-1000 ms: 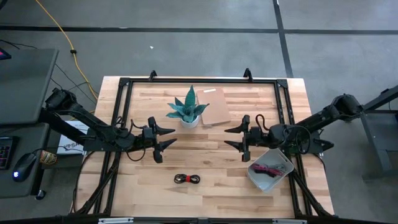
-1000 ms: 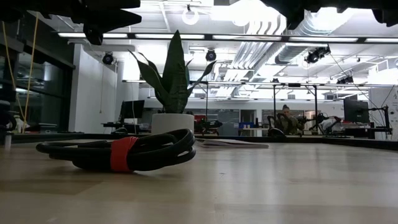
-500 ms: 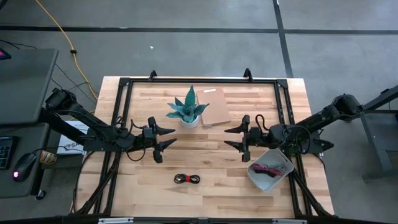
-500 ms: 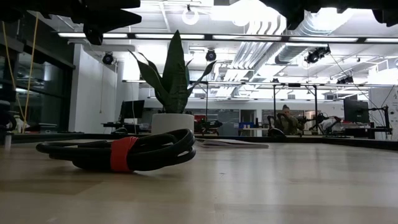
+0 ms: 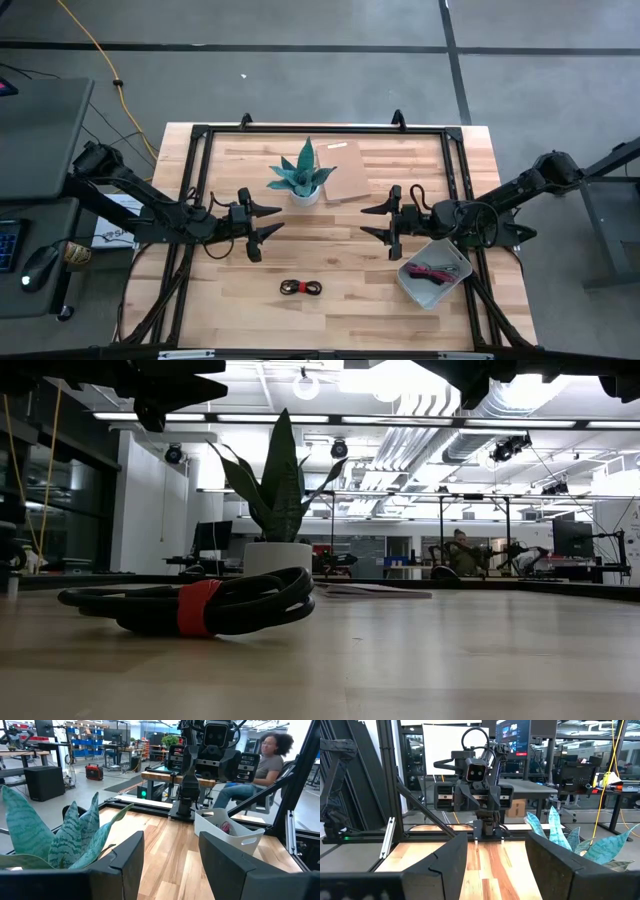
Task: Pick and place USB-C Cables
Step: Put the black charger cable into the white bin
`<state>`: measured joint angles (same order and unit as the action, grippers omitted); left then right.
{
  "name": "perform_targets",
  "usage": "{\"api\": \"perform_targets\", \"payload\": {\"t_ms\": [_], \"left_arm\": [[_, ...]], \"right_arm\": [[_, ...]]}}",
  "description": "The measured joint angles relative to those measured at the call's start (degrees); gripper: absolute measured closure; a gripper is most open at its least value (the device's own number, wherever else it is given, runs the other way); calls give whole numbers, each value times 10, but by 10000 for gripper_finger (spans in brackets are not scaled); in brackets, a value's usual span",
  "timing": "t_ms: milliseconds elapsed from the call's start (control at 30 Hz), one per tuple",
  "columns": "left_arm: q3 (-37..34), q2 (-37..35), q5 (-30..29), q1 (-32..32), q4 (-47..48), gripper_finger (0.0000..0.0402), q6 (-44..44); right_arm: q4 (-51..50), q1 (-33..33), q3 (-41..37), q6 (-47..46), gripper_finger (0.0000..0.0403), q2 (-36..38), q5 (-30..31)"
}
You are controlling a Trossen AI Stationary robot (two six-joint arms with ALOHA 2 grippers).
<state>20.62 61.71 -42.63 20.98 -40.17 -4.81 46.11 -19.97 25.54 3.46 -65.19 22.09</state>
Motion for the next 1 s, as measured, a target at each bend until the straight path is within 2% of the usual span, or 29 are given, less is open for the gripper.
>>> {"api": "perform_targets", "payload": {"t_ms": [133,200,300,433,567,667,767,833,1000], "left_arm": [[0,0,0,0,0,231,-1],[0,0,5,0,0,231,-30],[15,10,44,0,11,231,-69],[92,42,76,9,128,231,-84],[192,108,95,22,331,231,-151],[257,172,172,29,439,232,-202],[300,238,255,37,470,232,-198],[323,277,289,39,470,232,-165],[373,354,321,34,492,232,-134]], "right_arm": [[0,0,0,0,210,0,0],[0,0,0,0,210,0,0],[0,0,0,0,210,0,0],[-4,0,0,0,210,0,0],[-10,0,0,0,210,0,0],[-13,0,0,0,210,0,0],[-13,0,0,0,210,0,0],[-13,0,0,0,210,0,0],[-15,0,0,0,210,0,0]]}}
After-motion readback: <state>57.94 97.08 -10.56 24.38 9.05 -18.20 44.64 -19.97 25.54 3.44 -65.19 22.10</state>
